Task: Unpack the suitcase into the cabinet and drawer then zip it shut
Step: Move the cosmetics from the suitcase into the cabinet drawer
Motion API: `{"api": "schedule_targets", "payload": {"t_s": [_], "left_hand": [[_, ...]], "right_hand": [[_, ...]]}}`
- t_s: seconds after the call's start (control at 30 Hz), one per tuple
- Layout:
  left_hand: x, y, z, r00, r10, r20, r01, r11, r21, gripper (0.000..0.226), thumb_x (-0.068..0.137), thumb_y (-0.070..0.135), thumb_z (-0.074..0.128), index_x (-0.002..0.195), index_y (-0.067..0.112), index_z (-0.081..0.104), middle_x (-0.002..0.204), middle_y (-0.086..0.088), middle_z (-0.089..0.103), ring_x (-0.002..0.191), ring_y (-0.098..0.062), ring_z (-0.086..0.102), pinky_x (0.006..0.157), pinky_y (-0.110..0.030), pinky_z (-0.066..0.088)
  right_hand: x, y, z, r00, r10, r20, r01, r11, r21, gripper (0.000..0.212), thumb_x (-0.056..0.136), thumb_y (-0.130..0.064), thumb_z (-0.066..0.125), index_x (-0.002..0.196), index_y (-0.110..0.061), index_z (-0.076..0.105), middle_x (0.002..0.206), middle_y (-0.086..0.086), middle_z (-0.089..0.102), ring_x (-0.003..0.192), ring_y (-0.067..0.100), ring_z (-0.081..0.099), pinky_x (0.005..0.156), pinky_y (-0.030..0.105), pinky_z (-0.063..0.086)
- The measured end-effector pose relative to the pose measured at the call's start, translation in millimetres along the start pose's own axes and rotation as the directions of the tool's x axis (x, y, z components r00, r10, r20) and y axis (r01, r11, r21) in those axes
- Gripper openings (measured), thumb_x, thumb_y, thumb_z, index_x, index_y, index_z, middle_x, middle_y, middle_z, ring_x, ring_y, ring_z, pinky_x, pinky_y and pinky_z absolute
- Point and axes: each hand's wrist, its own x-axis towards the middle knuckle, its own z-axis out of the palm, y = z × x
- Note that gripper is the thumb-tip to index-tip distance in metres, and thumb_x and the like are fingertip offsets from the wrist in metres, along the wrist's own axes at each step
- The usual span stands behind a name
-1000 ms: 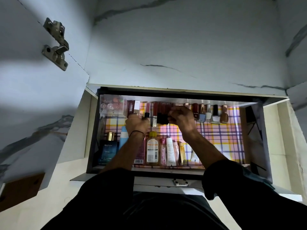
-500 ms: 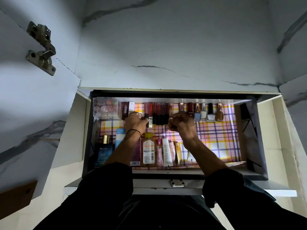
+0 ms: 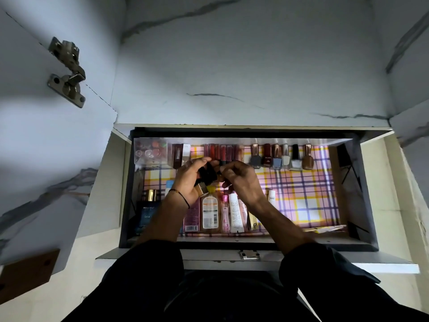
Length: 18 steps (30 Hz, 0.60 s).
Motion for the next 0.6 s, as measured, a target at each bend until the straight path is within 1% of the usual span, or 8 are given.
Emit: {"api": "schedule_targets", "payload": {"t_s": [0.13, 0.2, 0.27, 0.33, 0.4, 0.43, 0.5, 0.6], "left_hand": [[-4.4, -4.3, 3.7, 1.0, 0.018, 0.008, -0.018, 1.0, 0.002, 0.03, 0.098, 0.018, 0.052, 0.122, 0.003, 0.062, 0.115, -0.016, 0.07, 0.095, -0.031, 0.067, 0.068, -0.039, 0.058], [-8.8, -5.0, 6.5, 1.0, 0.002, 0.026, -0.002, 1.0, -0.002, 0.025, 0.098, 0.02, 0.054, 0.116, 0.008, 0.066, 0.105, -0.011, 0.073, 0.086, -0.025, 0.07, 0.067, -0.037, 0.058], [-12.3, -5.7, 7.7, 0.999, 0.004, 0.048, -0.004, 1.0, 0.015, 0.024, 0.097, 0.021, 0.055, 0.115, 0.009, 0.067, 0.099, -0.007, 0.074, 0.079, -0.019, 0.071, 0.063, -0.033, 0.058], [-13.8, -6.7, 6.6, 0.998, 0.015, 0.068, -0.017, 0.999, 0.039, 0.03, 0.097, 0.024, 0.056, 0.121, 0.008, 0.065, 0.106, -0.008, 0.073, 0.086, -0.018, 0.072, 0.067, -0.033, 0.058], [-15.8, -6.7, 4.9, 0.995, 0.01, 0.097, -0.015, 0.998, 0.057, 0.036, 0.097, 0.028, 0.056, 0.126, 0.008, 0.062, 0.118, -0.007, 0.07, 0.102, -0.023, 0.069, 0.074, -0.037, 0.059], [-16.1, -6.7, 3.8, 0.994, 0.002, 0.111, -0.008, 0.998, 0.059, 0.039, 0.097, 0.031, 0.056, 0.127, 0.008, 0.061, 0.122, -0.006, 0.069, 0.108, -0.025, 0.067, 0.074, -0.038, 0.059], [-16.0, -6.2, 1.5, 0.99, -0.012, 0.141, 0.005, 0.999, 0.049, 0.043, 0.098, 0.037, 0.052, 0.129, 0.008, 0.06, 0.125, -0.005, 0.067, 0.113, -0.027, 0.065, 0.075, -0.041, 0.059], [-16.2, -3.6, -0.2, 0.984, -0.039, 0.172, 0.03, 0.998, 0.052, 0.054, 0.097, 0.052, 0.045, 0.129, 0.011, 0.059, 0.126, -0.005, 0.066, 0.113, -0.03, 0.065, 0.081, -0.048, 0.057]], "right_hand": [[-1.1, 4.8, 3.4, 1.0, -0.006, 0.022, 0.008, 0.998, -0.057, 0.004, 0.097, -0.018, 0.064, 0.096, -0.015, 0.066, 0.091, 0.004, 0.072, 0.069, 0.007, 0.066, 0.054, 0.018, 0.049], [-1.8, 7.3, 4.2, 0.999, -0.011, 0.044, 0.015, 0.995, -0.099, 0.005, 0.096, -0.018, 0.065, 0.099, -0.015, 0.066, 0.091, 0.001, 0.07, 0.071, 0.006, 0.065, 0.054, 0.016, 0.048], [-2.4, 10.0, 4.9, 0.998, -0.011, 0.056, 0.017, 0.993, -0.12, 0.011, 0.097, -0.017, 0.063, 0.105, -0.011, 0.067, 0.091, -0.002, 0.07, 0.068, 0.003, 0.064, 0.054, 0.014, 0.046], [-4.5, 11.0, 5.2, 0.998, -0.007, 0.06, 0.013, 0.994, -0.107, 0.017, 0.099, -0.019, 0.06, 0.111, -0.009, 0.068, 0.094, -0.001, 0.071, 0.07, 0.003, 0.066, 0.056, 0.016, 0.048], [-7.0, 11.1, 7.3, 0.997, 0.01, 0.08, -0.004, 0.998, -0.063, 0.025, 0.101, -0.026, 0.056, 0.117, -0.011, 0.068, 0.1, 0.003, 0.073, 0.081, 0.013, 0.071, 0.065, 0.024, 0.054], [-8.3, 10.6, 8.4, 0.995, 0.021, 0.098, -0.017, 0.999, -0.039, 0.027, 0.102, -0.029, 0.056, 0.118, -0.011, 0.068, 0.101, 0.004, 0.073, 0.083, 0.017, 0.072, 0.067, 0.027, 0.056], [-10.9, 9.5, 10.2, 0.991, 0.034, 0.128, -0.033, 0.999, -0.015, 0.025, 0.101, -0.027, 0.059, 0.116, -0.008, 0.067, 0.095, 0.001, 0.071, 0.08, 0.017, 0.071, 0.066, 0.026, 0.055], [-11.2, 10.1, 13.2, 0.987, 0.037, 0.154, -0.036, 0.999, -0.005, 0.02, 0.098, -0.02, 0.063, 0.111, -0.005, 0.067, 0.09, -0.002, 0.068, 0.079, 0.016, 0.07, 0.067, 0.024, 0.055]]}}
